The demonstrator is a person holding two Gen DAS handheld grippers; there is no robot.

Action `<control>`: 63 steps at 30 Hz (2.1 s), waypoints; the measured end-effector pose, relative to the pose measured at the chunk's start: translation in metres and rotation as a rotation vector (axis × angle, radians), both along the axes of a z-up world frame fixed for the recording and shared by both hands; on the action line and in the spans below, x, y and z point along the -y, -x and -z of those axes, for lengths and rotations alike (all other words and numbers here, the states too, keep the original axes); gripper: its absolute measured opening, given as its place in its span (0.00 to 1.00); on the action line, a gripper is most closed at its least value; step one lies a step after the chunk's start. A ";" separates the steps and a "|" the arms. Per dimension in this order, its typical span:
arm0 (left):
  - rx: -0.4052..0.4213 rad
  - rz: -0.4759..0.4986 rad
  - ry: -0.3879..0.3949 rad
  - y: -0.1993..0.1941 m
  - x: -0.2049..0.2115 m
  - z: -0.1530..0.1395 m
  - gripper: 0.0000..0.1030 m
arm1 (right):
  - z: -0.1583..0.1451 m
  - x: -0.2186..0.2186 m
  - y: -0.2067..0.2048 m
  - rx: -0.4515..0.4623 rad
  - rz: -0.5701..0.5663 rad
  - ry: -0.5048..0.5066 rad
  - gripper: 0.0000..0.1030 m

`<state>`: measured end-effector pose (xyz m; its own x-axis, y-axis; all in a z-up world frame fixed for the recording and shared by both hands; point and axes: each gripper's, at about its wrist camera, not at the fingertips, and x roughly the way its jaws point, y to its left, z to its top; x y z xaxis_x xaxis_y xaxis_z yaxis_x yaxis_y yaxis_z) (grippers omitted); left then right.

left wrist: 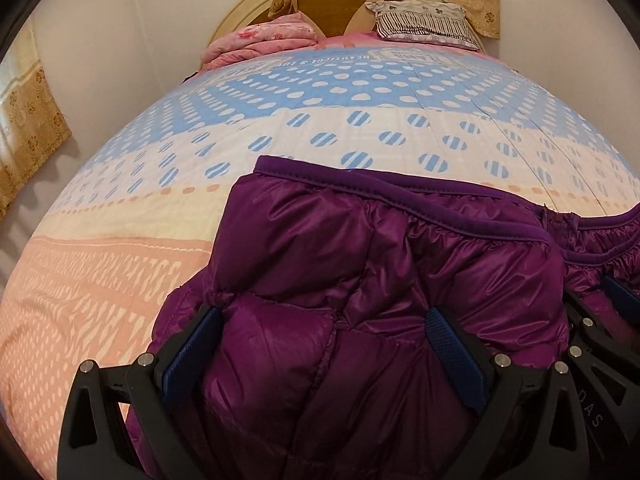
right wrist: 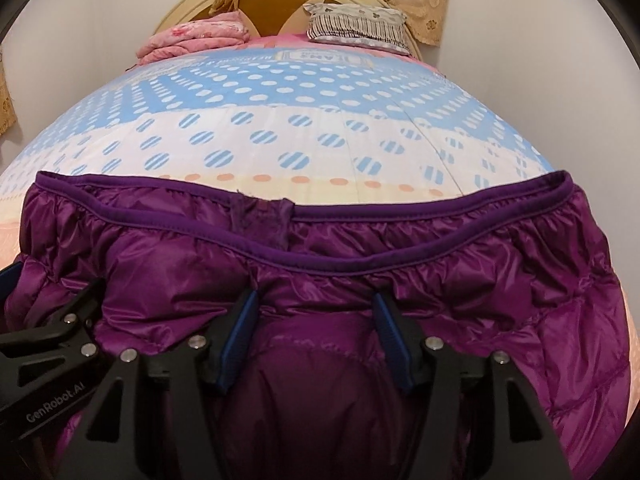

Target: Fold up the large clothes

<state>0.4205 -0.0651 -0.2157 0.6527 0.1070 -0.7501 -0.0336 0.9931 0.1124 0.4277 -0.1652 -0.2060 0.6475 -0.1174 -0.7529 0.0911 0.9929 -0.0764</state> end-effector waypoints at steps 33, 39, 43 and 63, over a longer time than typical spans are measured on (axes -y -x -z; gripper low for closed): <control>-0.021 -0.100 0.287 0.149 -0.119 -0.003 0.99 | -0.007 -0.031 0.097 0.033 -0.028 0.069 0.74; -0.003 -0.058 0.368 0.162 -0.112 0.001 0.65 | -0.021 -0.040 0.154 0.055 -0.027 0.039 0.83; 0.030 -0.005 0.385 0.168 -0.105 -0.006 0.25 | 0.007 -0.050 0.158 0.041 -0.047 0.095 0.85; 0.157 -0.077 0.391 0.227 -0.159 -0.063 0.08 | 0.002 -0.093 0.173 0.029 -0.158 0.037 0.85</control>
<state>0.1939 0.0944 -0.1526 0.7633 -0.1132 -0.6361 -0.0955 0.9539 -0.2844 0.2547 -0.0726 -0.2082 0.6817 -0.0395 -0.7305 -0.0631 0.9917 -0.1124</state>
